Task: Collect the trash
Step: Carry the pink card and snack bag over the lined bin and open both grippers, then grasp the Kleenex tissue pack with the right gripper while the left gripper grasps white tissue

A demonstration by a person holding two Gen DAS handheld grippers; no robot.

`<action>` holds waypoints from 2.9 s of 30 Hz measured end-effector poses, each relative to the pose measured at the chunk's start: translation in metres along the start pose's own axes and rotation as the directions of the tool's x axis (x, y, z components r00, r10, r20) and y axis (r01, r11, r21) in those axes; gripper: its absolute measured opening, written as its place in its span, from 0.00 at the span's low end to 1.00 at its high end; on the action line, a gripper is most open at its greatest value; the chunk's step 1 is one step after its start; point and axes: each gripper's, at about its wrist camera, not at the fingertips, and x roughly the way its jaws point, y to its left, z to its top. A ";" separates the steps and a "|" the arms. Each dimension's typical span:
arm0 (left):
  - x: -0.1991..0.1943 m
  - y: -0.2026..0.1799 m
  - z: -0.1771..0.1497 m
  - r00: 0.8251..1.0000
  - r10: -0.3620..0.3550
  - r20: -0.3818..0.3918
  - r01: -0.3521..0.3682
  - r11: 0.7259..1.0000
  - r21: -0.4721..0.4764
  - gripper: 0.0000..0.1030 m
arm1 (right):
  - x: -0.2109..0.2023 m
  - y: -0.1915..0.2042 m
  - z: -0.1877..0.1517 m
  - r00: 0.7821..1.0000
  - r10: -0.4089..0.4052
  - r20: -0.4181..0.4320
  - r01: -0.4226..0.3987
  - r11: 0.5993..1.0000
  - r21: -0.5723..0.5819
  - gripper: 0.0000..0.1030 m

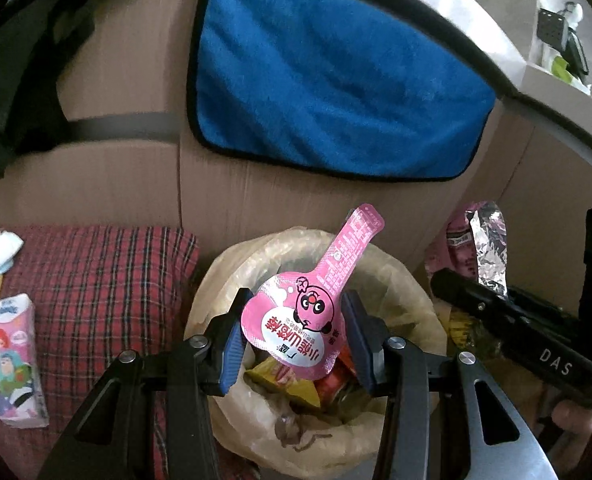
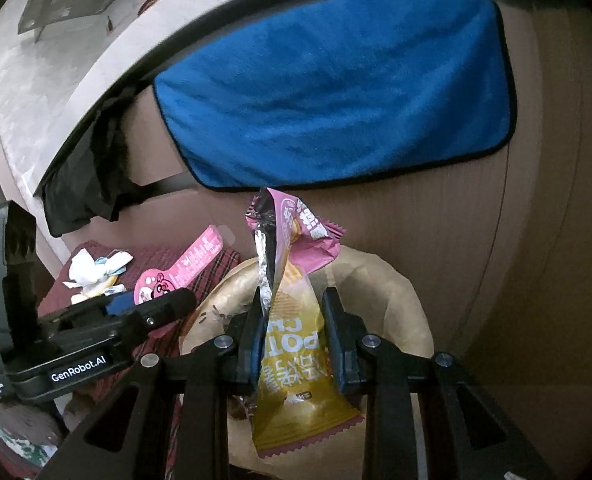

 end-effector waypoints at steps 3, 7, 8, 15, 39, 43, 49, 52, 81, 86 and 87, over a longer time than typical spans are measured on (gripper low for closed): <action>0.010 0.005 0.001 1.000 -0.005 -0.012 0.005 1.000 -0.007 0.45 | 0.008 -0.006 0.000 1.000 0.001 -0.010 -0.001 1.000 0.016 0.25; 0.017 0.008 0.004 0.999 -0.036 -0.017 0.036 0.999 -0.007 0.45 | 0.014 -0.007 -0.002 1.000 -0.012 -0.023 0.012 1.000 0.009 0.27; 0.018 0.007 0.006 0.998 -0.053 -0.022 0.053 0.999 -0.008 0.48 | 0.015 -0.007 -0.003 1.000 -0.019 -0.024 0.019 1.000 0.007 0.28; 0.015 0.018 0.015 0.997 -0.070 -0.017 0.070 0.997 -0.020 0.72 | 0.019 -0.009 -0.006 0.996 -0.078 -0.042 0.079 0.997 0.017 0.49; -0.139 0.208 -0.017 0.938 0.314 0.145 -0.276 0.932 -0.233 0.72 | 0.004 0.120 -0.009 1.000 -0.014 0.000 0.014 0.988 -0.154 0.50; -0.142 0.249 -0.025 0.921 0.374 0.109 -0.333 0.901 -0.278 0.72 | 0.018 0.150 -0.015 0.999 0.024 -0.037 -0.031 0.980 -0.198 0.50; -0.114 0.283 -0.040 0.919 0.394 -0.006 -0.382 0.887 -0.259 0.72 | 0.033 0.186 -0.020 0.994 0.070 -0.083 -0.088 0.966 -0.243 0.50; -0.097 0.293 -0.043 0.923 0.381 -0.057 -0.382 0.884 -0.271 0.72 | 0.037 0.201 -0.024 0.992 0.074 -0.098 -0.098 0.958 -0.268 0.50; -0.221 0.326 -0.096 0.953 0.294 0.064 -0.243 0.878 -0.413 0.58 | 0.167 0.304 -0.046 0.946 0.049 -0.319 -0.152 0.940 -0.306 0.50; -0.211 0.321 -0.097 0.967 0.246 0.066 -0.202 0.901 -0.384 0.72 | 0.189 0.310 -0.050 0.936 0.020 -0.352 -0.141 0.937 -0.320 0.53; -0.204 0.319 -0.096 0.974 0.222 0.047 -0.188 0.907 -0.376 0.73 | 0.189 0.311 -0.051 0.936 0.014 -0.352 -0.142 0.929 -0.340 0.52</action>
